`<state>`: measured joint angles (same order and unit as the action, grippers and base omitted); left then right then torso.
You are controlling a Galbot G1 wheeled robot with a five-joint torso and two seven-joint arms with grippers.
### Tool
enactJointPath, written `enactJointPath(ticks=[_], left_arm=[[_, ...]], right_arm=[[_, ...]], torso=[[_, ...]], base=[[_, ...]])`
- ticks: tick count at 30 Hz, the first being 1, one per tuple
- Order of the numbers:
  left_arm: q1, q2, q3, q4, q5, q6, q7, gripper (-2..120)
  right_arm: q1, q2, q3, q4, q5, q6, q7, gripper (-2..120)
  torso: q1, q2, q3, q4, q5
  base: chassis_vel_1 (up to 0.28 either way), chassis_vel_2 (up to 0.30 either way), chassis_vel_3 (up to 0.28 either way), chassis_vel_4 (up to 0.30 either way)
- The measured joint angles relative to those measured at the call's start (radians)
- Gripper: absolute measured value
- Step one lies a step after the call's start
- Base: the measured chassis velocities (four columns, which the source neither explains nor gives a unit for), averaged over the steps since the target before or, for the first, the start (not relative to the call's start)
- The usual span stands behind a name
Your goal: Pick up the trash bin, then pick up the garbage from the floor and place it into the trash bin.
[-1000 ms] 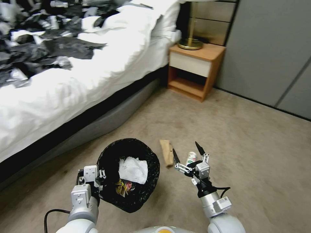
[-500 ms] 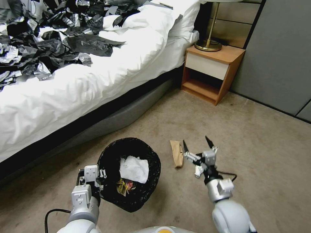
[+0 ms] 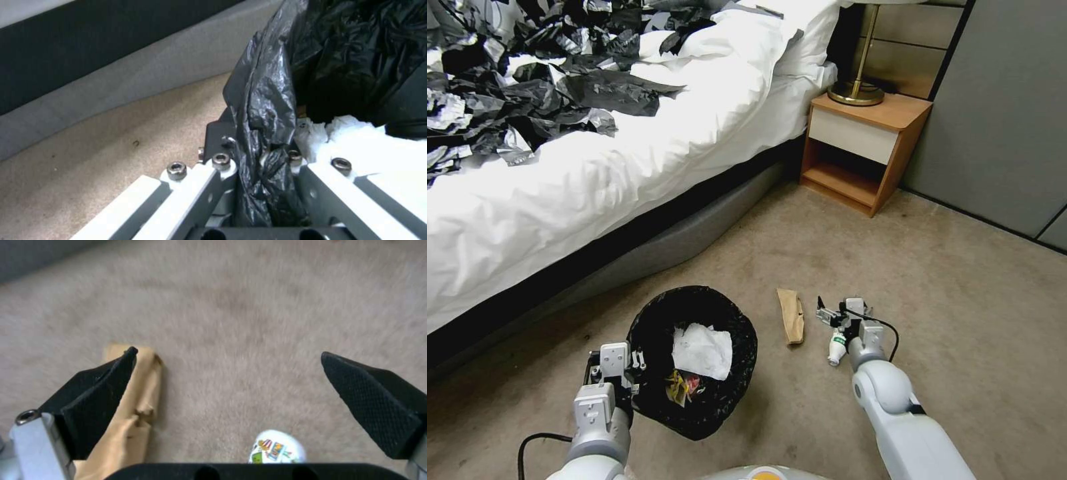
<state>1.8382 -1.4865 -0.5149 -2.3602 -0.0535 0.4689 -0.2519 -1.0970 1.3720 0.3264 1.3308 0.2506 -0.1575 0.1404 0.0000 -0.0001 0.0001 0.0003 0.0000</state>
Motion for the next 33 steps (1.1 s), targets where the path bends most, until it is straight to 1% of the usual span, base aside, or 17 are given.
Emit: enactJointPath(ticks=[1,2,4,5,6,9,10,11,12,13,15,17,19,30,31,32,33], left_arm=[[0.0,0.0,-0.001,0.0,0.0,0.0,0.0,3],[0.0,0.0,-0.001,0.0,0.0,0.0,0.0,3],[0.0,-0.001,-0.003,0.0,0.0,0.0,0.0,3],[0.002,-0.001,-0.005,0.0,0.0,0.0,0.0,3],[0.002,-0.001,-0.005,0.0,0.0,0.0,0.0,3],[0.003,-0.002,-0.008,0.0,0.0,0.0,0.0,3],[0.003,-0.002,-0.008,0.0,0.0,0.0,0.0,3],[0.005,-0.003,-0.01,0.0,0.0,-0.001,-0.001,3],[0.005,-0.003,-0.01,0.0,0.0,-0.001,-0.001,3],[0.006,-0.003,-0.01,0.0,0.001,-0.002,-0.002,3],[0.006,-0.003,-0.01,0.0,0.001,-0.002,-0.002,3],[0.005,-0.004,-0.009,0.0,0.002,-0.002,-0.002,3],[0.005,-0.004,-0.008,0.0,0.002,-0.002,-0.002,3],[0.004,-0.005,0.001,0.003,0.008,-0.005,-0.002,3],[0.005,-0.004,0.001,0.003,0.008,-0.005,-0.002,3],[0.007,-0.004,0.0,0.002,0.009,-0.006,-0.002,3],[0.007,-0.004,0.0,0.002,0.009,-0.006,-0.002,3]], right_arm=[[0.028,0.006,-0.009,-0.059,0.0,0.004,-0.004,100],[0.028,0.006,-0.009,-0.059,0.0,0.004,-0.004,100],[0.067,0.017,-0.02,-0.148,-0.005,0.012,-0.011,100],[0.094,0.026,-0.022,-0.216,-0.012,0.022,-0.014,100],[0.094,0.026,-0.022,-0.216,-0.012,0.022,-0.014,100],[0.12,0.037,-0.015,-0.291,-0.031,0.035,-0.021,100],[0.12,0.037,-0.015,-0.291,-0.031,0.035,-0.021,100],[0.14,0.045,0.0,-0.356,-0.042,0.048,-0.028,100],[0.146,0.047,0.006,-0.377,-0.044,0.053,-0.031,100],[0.149,0.049,0.012,-0.405,-0.047,0.059,-0.037,100],[0.149,0.05,0.017,-0.422,-0.048,0.064,-0.04,100],[0.148,0.045,0.029,-0.433,-0.049,0.074,-0.043,100],[0.143,0.042,0.034,-0.432,-0.049,0.079,-0.045,100],[0.103,0.031,0.054,-0.397,-0.045,0.086,-0.047,99],[0.101,0.032,0.054,-0.396,-0.046,0.089,-0.047,97],[0.099,0.035,0.054,-0.397,-0.049,0.096,-0.047,89],[0.099,0.035,0.054,-0.397,-0.049,0.096,-0.047,89]], torso=[[0.0,0.0,0.0,-0.0002,0.0001],[0.0,0.0,0.0,-0.0002,0.0001],[0.0,0.0,0.0,-0.0002,0.0],[0.0,0.0,0.0,-0.0002,0.0],[0.0,0.0,0.0,-0.0002,0.0],[0.0,0.0,0.0,-0.0004,0.0],[0.0,0.0,0.0,-0.0004,0.0],[0.0,0.0,0.0,-0.0004,-0.0001],[0.0,0.0,0.0,-0.0003,-0.0005],[0.0,0.0,0.0,-0.0003,0.0],[0.0,0.0,0.0,-0.0004,0.0007],[0.0,0.0,0.0,-0.0003,-0.0006],[0.0,0.0,0.0,-0.0003,-0.0003],[0.0,0.0,0.0,-0.0003,-0.0001],[0.0,0.0,0.0,-0.0003,-0.0001],[0.0,0.0,0.0,-0.0003,-0.0001],[0.0,0.0,0.0,-0.0003,-0.0001]], base=[[0.0,0.0,0.0,0.0],[0.0,0.0,0.0,0.0],[0.0,0.0,0.0,0.0],[0.0,0.0,0.0,0.0],[0.0,0.0,0.0,0.0],[0.0,0.0,0.0,0.0],[0.0,0.0,0.0,0.0],[0.0,0.0,0.0,0.0],[0.0,0.0,0.0,0.0],[0.0,0.0,0.0,0.0],[0.0,0.0,0.0,0.0],[0.0,0.0,0.0,0.0],[0.0,0.0,0.0,0.0],[0.0,0.0,0.0,0.0],[0.0,0.0,0.0,0.0],[0.0,0.0,0.0,0.0],[0.0,0.0,0.0,0.0]])
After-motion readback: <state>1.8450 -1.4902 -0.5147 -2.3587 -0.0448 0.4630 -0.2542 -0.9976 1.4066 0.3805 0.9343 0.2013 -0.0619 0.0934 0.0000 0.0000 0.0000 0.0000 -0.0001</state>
